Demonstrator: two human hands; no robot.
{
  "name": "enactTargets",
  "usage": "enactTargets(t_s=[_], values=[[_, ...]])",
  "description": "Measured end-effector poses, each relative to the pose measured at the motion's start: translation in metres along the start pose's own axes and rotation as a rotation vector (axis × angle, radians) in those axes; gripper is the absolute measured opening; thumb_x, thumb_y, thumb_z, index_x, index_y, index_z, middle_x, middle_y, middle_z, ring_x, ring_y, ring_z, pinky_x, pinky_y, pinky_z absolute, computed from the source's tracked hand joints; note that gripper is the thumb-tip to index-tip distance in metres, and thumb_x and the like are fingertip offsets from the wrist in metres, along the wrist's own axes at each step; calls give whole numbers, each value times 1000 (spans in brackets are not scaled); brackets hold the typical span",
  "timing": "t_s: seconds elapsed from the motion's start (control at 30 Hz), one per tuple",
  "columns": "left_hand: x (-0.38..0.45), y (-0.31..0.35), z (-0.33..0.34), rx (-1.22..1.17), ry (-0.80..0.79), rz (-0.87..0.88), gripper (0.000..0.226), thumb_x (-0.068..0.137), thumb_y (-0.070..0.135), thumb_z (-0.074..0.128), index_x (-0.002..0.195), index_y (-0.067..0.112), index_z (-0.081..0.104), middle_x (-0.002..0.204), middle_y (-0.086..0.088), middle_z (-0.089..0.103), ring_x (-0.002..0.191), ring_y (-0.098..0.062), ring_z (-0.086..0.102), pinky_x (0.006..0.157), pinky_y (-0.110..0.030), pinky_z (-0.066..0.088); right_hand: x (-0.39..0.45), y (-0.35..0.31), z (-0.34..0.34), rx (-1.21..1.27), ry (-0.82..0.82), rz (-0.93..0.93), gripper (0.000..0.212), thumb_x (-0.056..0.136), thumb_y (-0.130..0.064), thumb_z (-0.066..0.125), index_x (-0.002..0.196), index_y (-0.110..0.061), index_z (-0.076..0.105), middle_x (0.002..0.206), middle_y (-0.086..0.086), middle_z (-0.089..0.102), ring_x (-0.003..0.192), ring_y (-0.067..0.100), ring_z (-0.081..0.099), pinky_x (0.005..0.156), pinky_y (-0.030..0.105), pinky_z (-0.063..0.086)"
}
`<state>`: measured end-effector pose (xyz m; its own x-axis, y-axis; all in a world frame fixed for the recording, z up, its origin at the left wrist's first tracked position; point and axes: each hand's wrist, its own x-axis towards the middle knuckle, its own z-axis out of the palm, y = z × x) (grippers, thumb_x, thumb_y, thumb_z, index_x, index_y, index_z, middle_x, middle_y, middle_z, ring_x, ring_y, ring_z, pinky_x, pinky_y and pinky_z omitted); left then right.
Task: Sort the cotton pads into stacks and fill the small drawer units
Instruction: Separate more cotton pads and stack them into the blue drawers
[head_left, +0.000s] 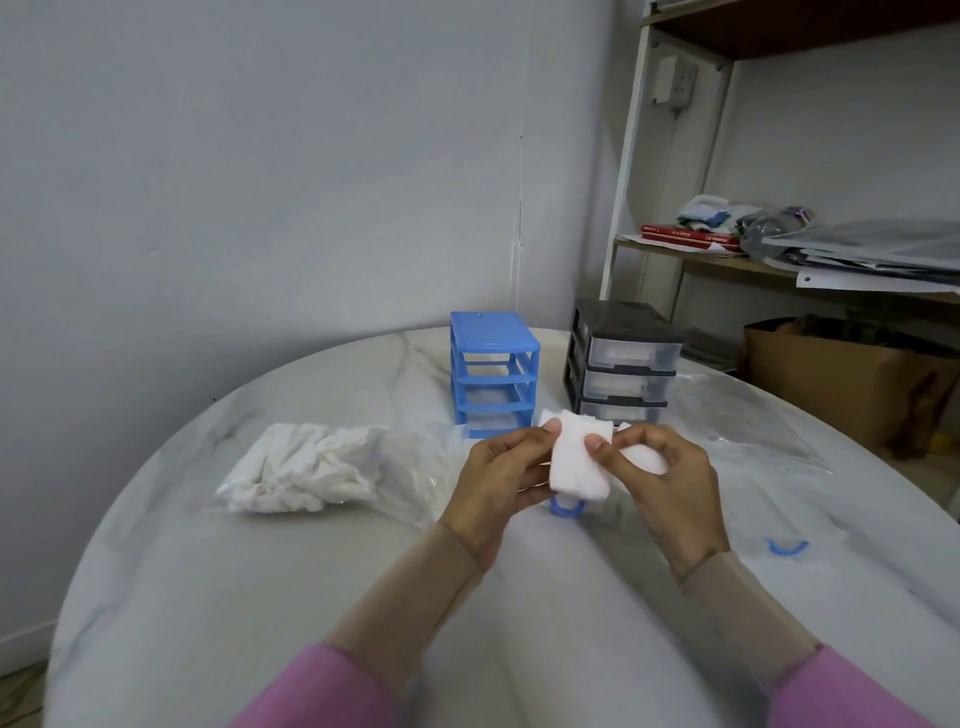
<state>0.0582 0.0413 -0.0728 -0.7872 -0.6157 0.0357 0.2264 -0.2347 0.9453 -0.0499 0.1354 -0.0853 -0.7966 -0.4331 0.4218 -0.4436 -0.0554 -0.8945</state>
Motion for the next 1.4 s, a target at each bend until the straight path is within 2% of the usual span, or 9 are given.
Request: enactTargets(t_s=[0.17, 0.37, 0.43, 0.53, 0.7, 0.87, 1.07, 1.27, 1.4], values=[[1, -3, -1, 30, 53, 58, 24, 84, 5, 63, 107, -3, 63, 90, -8, 70, 71, -9, 69, 60, -17, 54, 0, -1, 0, 19, -6, -27, 15, 73, -23, 77, 67, -28, 63, 90, -2, 64, 89, 18, 58, 79, 27, 45], [3, -3, -7, -14, 159, 110, 14, 80, -3, 66, 94, 2, 63, 80, -4, 70, 70, -12, 67, 57, -17, 53, 0, 1, -1, 76, -30, -37, 24, 85, -6, 61, 80, -28, 69, 95, -6, 69, 97, 16, 59, 84, 29, 47], [2, -2, -8, -17, 181, 119, 17, 79, -3, 67, 94, 1, 63, 82, -6, 69, 68, -12, 67, 57, -17, 53, 0, 0, -2, 83, -5, -43, 22, 82, -6, 66, 91, -27, 64, 92, -9, 66, 92, 15, 60, 81, 28, 49], [2, -3, -8, -7, 209, 141, 16, 76, -4, 69, 90, 2, 63, 80, -6, 69, 67, -12, 67, 59, -19, 54, -1, -3, -2, 169, 49, -17, 42, 78, -9, 73, 110, -29, 54, 84, -8, 66, 80, 11, 62, 74, 22, 51], [4, -4, -10, -21, 265, 152, 12, 79, -3, 67, 88, 3, 62, 83, -8, 68, 70, -15, 65, 61, -18, 55, -1, -9, -6, 189, 90, -48, 18, 77, -14, 74, 82, -27, 61, 80, -5, 68, 76, 14, 64, 71, 28, 52], [4, -6, -10, -37, 204, 90, 19, 84, -1, 62, 102, -3, 55, 84, -7, 65, 70, -15, 64, 56, -18, 54, -7, -12, 0, 336, 12, 2, 14, 83, -6, 65, 83, -18, 56, 66, -12, 69, 60, -4, 62, 55, 9, 47], [-1, -8, -2, 30, 68, 59, 17, 88, 2, 58, 103, 6, 64, 85, -2, 70, 68, -6, 68, 59, -16, 52, -10, -5, 9, 325, -58, 33, 12, 86, -9, 62, 81, -13, 52, 64, -10, 70, 65, 0, 64, 60, 12, 49], [-4, -5, 6, 20, 14, 8, 19, 95, 5, 47, 94, 11, 65, 81, -1, 69, 67, -8, 67, 57, -16, 53, -12, -1, 9, 186, 14, -55, 13, 81, -13, 68, 75, -12, 58, 78, 7, 59, 73, 14, 51, 61, 12, 43], [-4, -4, 6, -7, 2, -4, 23, 95, 5, 44, 88, 14, 65, 71, 6, 71, 64, -5, 68, 57, -17, 54, -11, 0, 7, 137, 48, -58, 13, 80, -16, 70, 74, -14, 59, 76, 3, 60, 72, 15, 52, 61, 12, 43]])
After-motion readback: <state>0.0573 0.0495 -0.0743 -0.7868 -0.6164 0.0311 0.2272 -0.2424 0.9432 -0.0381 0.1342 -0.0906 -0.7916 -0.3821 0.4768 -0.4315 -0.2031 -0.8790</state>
